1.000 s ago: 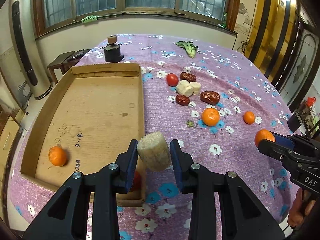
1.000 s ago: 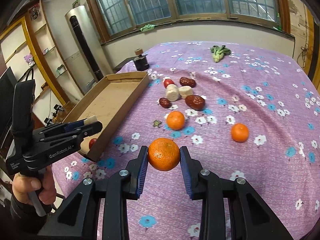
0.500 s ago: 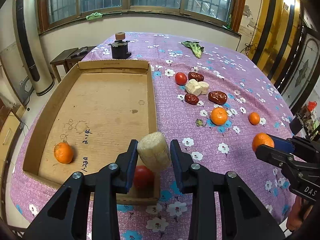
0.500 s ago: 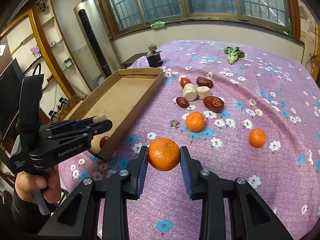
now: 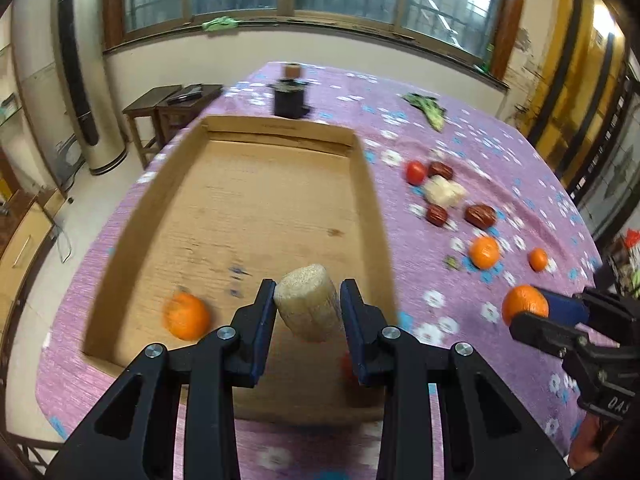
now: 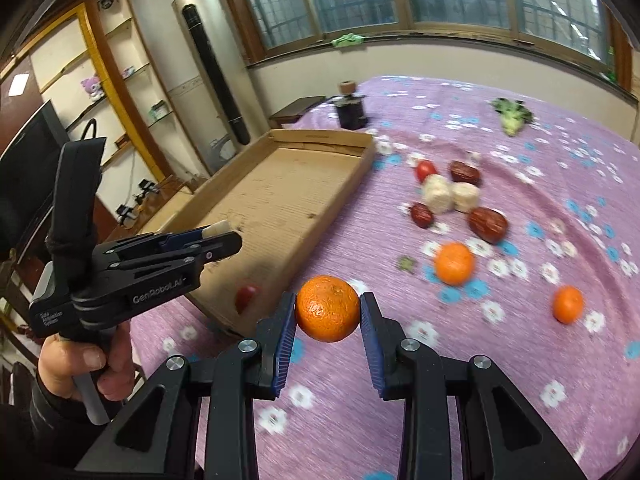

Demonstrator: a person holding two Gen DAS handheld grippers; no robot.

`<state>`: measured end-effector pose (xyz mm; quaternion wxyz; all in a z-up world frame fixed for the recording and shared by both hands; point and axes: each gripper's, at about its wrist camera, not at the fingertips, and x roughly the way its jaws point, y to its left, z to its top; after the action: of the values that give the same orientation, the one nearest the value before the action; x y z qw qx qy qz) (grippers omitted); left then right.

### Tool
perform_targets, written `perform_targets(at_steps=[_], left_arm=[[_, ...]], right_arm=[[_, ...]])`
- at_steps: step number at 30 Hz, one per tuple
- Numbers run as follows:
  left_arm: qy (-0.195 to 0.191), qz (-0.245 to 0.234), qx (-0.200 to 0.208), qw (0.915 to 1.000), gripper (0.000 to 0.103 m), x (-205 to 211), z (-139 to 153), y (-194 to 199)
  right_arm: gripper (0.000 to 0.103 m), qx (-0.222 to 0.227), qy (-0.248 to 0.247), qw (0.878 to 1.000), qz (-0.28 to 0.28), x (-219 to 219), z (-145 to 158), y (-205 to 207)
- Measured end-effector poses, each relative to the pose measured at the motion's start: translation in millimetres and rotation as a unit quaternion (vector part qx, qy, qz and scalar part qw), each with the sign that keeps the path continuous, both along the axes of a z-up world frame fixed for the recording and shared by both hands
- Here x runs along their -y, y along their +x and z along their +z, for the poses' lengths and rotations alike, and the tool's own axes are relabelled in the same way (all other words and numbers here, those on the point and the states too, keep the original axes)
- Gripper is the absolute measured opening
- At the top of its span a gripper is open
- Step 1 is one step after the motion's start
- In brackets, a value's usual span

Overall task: Organize fruits
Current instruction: 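Carry the yam piece and the tangerine over the cardboard tray, then open the left gripper over the tray while the right releases the tangerine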

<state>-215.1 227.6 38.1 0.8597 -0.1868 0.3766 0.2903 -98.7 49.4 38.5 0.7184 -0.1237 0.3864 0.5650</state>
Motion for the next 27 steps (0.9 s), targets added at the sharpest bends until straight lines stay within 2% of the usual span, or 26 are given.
perform_targets(at_steps=[5, 12, 17, 22, 24, 27], left_arm=[[-0.003, 0.036, -0.006, 0.9993, 0.030, -42, -1, -9], [-0.028, 0.051, -0.036, 0.9977, 0.030, -73, -26, -4], [-0.037, 0.053, -0.050, 0.9967, 0.030, -77, -38, -3], [-0.028, 0.051, -0.058, 0.9966, 0.031, -75, -39, -1], [-0.030, 0.056, -0.064, 0.9959, 0.040, -75, -40, -1], [-0.030, 0.062, -0.065, 0.9956, 0.044, -74, -39, -3]], right_arm=[[0.032, 0.006, 0.003, 0.999, 0.046, -50, 3, -20], [0.032, 0.009, -0.028, 0.996, 0.088, -116, -22, -40], [0.032, 0.022, -0.055, 0.993, 0.103, -137, -39, -51], [0.035, 0.030, -0.078, 0.990, 0.113, -145, -55, -57], [0.036, 0.034, -0.082, 0.990, 0.113, -145, -59, -60], [0.043, 0.032, -0.076, 0.990, 0.114, -141, -54, -61]])
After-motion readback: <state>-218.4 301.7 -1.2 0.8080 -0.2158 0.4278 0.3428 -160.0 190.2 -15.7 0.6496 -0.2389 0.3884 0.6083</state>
